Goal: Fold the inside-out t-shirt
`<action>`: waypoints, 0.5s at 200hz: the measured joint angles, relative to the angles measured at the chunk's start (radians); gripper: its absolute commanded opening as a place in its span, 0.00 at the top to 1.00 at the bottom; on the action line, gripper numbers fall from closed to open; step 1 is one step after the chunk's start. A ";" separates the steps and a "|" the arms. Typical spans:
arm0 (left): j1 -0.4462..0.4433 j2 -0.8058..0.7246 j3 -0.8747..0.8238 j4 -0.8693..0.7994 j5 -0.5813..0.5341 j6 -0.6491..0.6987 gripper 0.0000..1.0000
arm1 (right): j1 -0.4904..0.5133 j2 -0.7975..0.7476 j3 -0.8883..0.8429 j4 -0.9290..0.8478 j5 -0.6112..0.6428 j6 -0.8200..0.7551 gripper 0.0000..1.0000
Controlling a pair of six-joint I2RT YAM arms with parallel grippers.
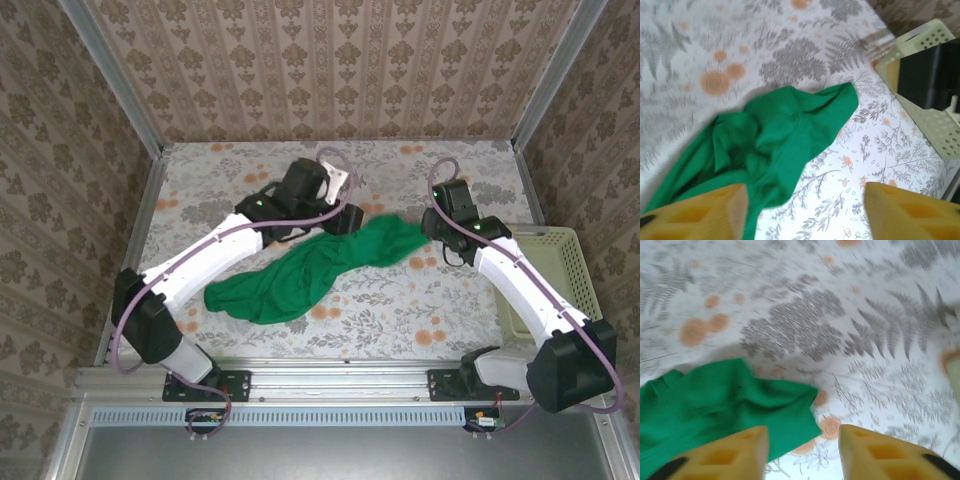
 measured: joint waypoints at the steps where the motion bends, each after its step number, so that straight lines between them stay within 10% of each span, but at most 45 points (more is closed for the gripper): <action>1: 0.000 -0.001 -0.004 0.002 -0.002 -0.003 0.27 | -0.001 0.000 -0.002 0.000 0.000 -0.001 0.39; 52: 0.157 -0.287 -0.340 -0.040 -0.106 -0.092 0.23 | 0.152 -0.046 0.014 -0.001 -0.023 -0.032 0.30; 100: 0.301 -0.348 -0.555 -0.058 -0.119 -0.143 0.24 | 0.428 0.254 0.214 0.027 -0.089 -0.025 0.29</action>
